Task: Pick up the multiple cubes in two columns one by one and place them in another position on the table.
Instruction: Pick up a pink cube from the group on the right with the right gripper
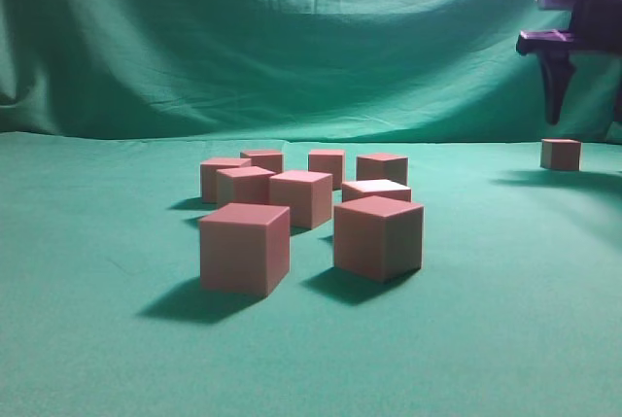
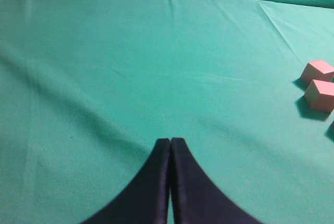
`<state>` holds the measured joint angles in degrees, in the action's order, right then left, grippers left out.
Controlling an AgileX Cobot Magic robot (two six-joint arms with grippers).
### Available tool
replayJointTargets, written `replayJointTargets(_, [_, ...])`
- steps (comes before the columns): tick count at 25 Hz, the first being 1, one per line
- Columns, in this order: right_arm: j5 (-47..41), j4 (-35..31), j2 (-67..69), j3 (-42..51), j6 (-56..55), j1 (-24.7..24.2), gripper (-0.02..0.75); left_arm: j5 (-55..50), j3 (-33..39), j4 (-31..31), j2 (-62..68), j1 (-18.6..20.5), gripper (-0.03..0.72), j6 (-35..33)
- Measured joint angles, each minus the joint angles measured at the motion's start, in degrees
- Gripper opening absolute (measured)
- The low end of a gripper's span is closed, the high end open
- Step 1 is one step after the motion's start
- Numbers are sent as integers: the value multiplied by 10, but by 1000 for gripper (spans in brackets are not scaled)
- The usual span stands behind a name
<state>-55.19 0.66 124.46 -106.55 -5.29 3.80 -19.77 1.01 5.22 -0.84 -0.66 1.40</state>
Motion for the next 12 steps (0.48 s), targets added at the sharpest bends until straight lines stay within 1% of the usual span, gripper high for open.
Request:
replayJointTargets(4, [29, -7, 30, 0, 11, -1, 535, 0, 0, 0, 0, 0, 0, 0])
replayJointTargets(10, [62, -50, 55, 0, 55, -1, 535, 0, 0, 0, 0, 0, 0, 0])
replayJointTargets(11, [67, -53, 59, 0, 58, -1, 494, 0, 0, 0, 0, 0, 0, 0])
replayJointTargets(12, [70, -54, 60, 0, 60, -1, 472, 0, 0, 0, 0, 0, 0, 0])
